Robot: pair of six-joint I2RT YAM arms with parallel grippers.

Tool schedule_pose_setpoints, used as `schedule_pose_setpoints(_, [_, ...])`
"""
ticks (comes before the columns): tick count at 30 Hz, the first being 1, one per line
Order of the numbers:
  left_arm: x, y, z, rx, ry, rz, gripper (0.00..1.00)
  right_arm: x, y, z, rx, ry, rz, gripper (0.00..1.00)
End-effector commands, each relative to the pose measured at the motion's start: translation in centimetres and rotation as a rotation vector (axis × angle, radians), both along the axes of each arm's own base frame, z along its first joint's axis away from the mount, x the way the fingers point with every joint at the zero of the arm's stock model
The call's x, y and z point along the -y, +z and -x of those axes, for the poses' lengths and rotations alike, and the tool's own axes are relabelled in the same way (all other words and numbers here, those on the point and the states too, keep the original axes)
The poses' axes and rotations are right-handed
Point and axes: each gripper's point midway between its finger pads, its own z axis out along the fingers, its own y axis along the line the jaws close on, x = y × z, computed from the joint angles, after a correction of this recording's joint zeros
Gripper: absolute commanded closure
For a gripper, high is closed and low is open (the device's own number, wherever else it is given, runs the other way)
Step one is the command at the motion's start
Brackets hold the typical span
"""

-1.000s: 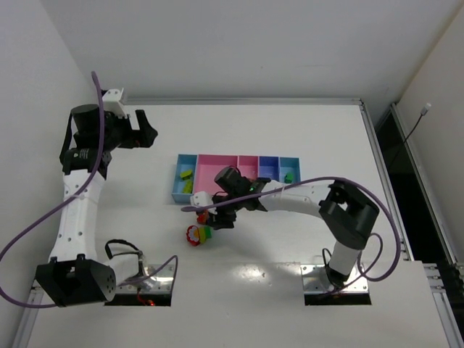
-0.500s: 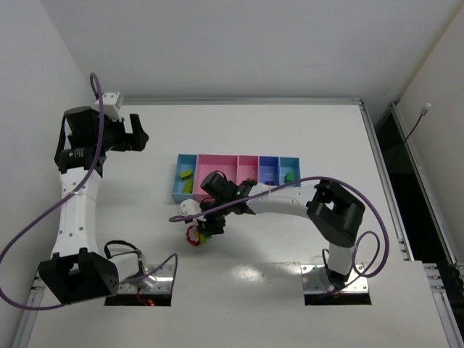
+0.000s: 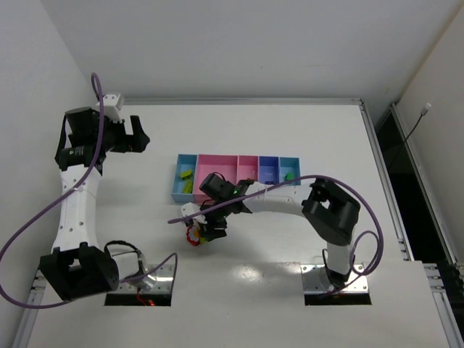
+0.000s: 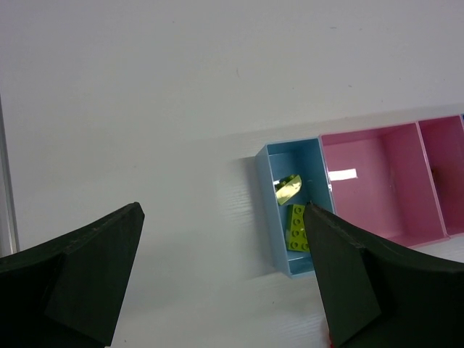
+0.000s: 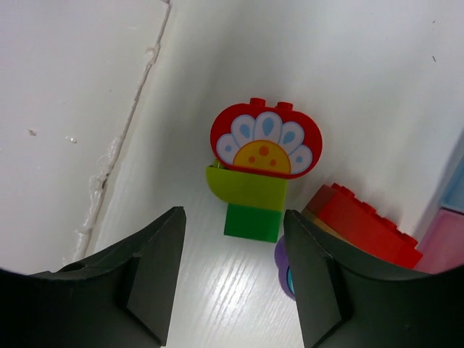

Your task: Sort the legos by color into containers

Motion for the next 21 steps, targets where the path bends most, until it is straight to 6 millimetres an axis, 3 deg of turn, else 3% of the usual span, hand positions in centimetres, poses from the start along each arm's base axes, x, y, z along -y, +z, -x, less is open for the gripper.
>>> schedule_pose_setpoints(1, [0.0, 0.2, -0.2, 0.013, -0.013, 0.006, 0.01, -1.9, 1.1, -0.2, -0.006, 0.043, -0.050, 0.41])
schedule_pose_setpoints(21, [0.0, -0.5, -0.7, -0.004, -0.021, 0.015, 0.01, -1.9, -0.6, -0.6, -0.038, 0.025, -0.007, 0.41])
